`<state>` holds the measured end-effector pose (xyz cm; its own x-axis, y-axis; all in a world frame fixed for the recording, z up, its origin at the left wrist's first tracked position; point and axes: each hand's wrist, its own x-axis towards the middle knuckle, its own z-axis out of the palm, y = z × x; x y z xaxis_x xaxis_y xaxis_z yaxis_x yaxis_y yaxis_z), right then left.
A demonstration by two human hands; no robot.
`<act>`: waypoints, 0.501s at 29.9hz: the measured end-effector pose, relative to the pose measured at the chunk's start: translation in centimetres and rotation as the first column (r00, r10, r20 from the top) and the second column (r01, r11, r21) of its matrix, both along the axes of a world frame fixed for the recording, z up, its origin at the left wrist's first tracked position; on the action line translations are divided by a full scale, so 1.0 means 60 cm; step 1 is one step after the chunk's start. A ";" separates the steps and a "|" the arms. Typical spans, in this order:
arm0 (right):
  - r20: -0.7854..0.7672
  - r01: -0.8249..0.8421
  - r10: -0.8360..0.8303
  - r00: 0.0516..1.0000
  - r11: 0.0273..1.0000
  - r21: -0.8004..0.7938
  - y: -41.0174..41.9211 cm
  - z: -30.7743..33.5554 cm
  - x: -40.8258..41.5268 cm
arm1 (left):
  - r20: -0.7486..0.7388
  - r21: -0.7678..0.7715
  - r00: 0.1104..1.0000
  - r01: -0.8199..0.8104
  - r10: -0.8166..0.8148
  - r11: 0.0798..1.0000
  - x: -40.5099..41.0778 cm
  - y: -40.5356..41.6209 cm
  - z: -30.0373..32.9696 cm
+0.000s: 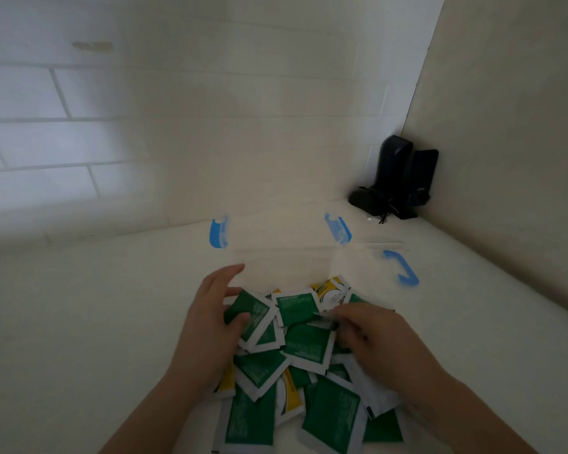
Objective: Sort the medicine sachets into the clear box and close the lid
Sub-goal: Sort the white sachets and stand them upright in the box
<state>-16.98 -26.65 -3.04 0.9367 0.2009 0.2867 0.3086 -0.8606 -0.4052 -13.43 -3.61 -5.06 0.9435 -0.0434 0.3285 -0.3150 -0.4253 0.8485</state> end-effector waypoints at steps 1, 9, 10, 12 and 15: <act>0.020 0.032 -0.034 0.999 0.994 0.105 -0.002 0.004 -0.001 | -0.030 -0.109 0.999 -0.020 0.017 0.994 0.002 0.003 0.001; -0.289 0.213 0.010 0.957 0.650 0.729 0.029 0.021 0.003 | 0.231 -0.165 0.967 -0.067 0.104 0.984 -0.003 -0.017 0.038; -0.350 0.253 0.048 0.935 0.601 0.758 0.036 0.012 0.004 | 0.319 -0.085 0.945 -0.052 0.076 0.995 -0.007 -0.027 0.038; -0.417 0.310 0.108 0.902 0.510 0.802 0.042 -0.002 0.006 | 0.391 0.069 0.920 -0.003 -0.024 0.998 -0.011 -0.045 0.029; -0.372 0.276 0.216 0.903 0.372 0.886 0.036 -0.009 0.008 | 0.326 0.175 0.925 0.145 -0.196 0.974 -0.012 -0.061 0.008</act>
<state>-16.47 -24.47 -3.58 0.9957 0.0186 -0.0910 -0.0925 0.1127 -0.9893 -14.15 -7.26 -4.55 0.7510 -0.2650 0.6048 -0.6511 -0.4496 0.6115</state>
